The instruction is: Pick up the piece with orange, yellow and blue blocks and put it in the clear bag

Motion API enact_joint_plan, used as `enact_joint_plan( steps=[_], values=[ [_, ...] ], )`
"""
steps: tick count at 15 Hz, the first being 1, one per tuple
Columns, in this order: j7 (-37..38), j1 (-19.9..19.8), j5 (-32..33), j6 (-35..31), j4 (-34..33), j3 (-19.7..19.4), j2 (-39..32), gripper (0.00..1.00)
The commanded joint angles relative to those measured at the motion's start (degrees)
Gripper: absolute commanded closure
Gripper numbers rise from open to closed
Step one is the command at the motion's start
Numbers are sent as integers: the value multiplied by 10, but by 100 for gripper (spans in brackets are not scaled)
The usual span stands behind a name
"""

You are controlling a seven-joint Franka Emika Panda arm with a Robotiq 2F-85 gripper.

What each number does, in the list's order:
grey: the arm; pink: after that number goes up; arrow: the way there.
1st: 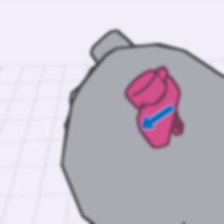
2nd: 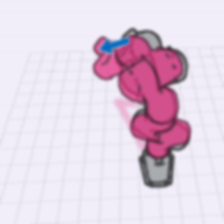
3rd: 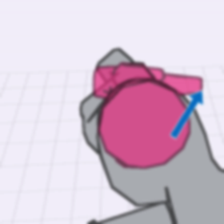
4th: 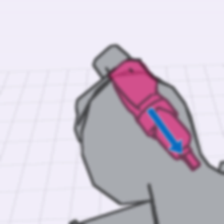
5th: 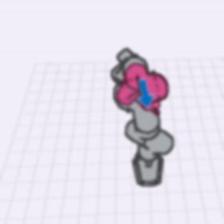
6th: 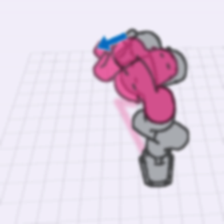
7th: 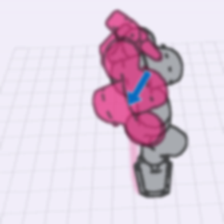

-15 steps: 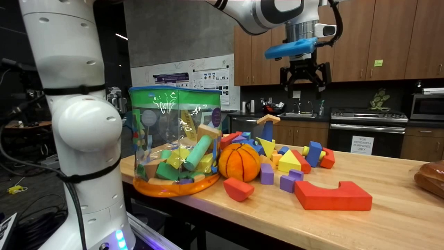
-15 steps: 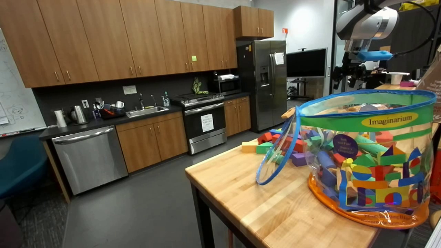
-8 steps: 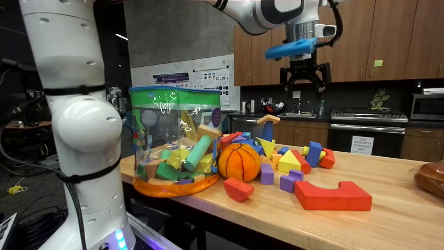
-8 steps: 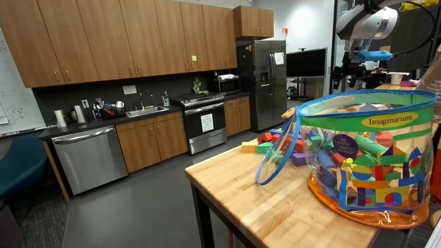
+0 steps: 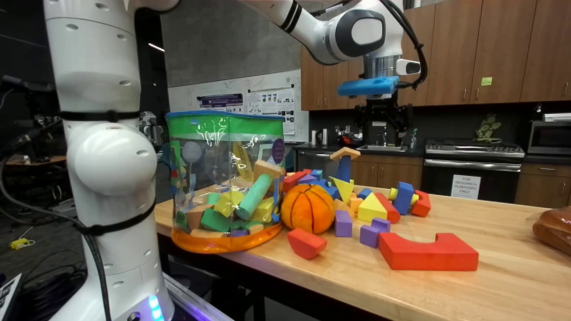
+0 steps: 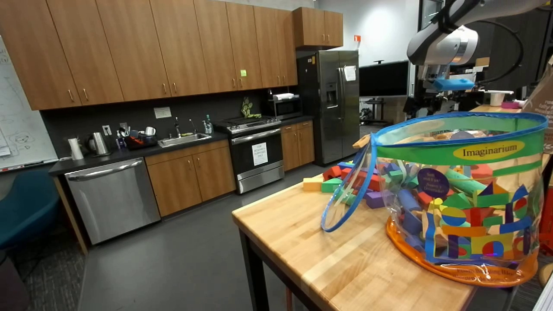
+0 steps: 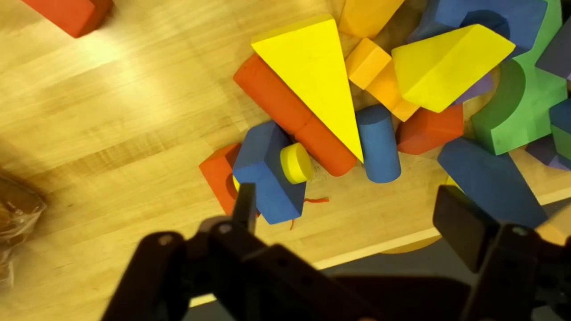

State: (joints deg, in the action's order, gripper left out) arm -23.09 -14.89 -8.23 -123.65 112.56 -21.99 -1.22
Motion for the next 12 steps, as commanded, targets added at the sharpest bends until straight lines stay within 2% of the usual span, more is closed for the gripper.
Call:
enact_joint_plan(
  steps=[1,12],
  values=[
    [-4,-18,-14,-20,-20,18,-58,0],
    [-11,-91,-14,-52,-105,54,-193,0]
  ],
)
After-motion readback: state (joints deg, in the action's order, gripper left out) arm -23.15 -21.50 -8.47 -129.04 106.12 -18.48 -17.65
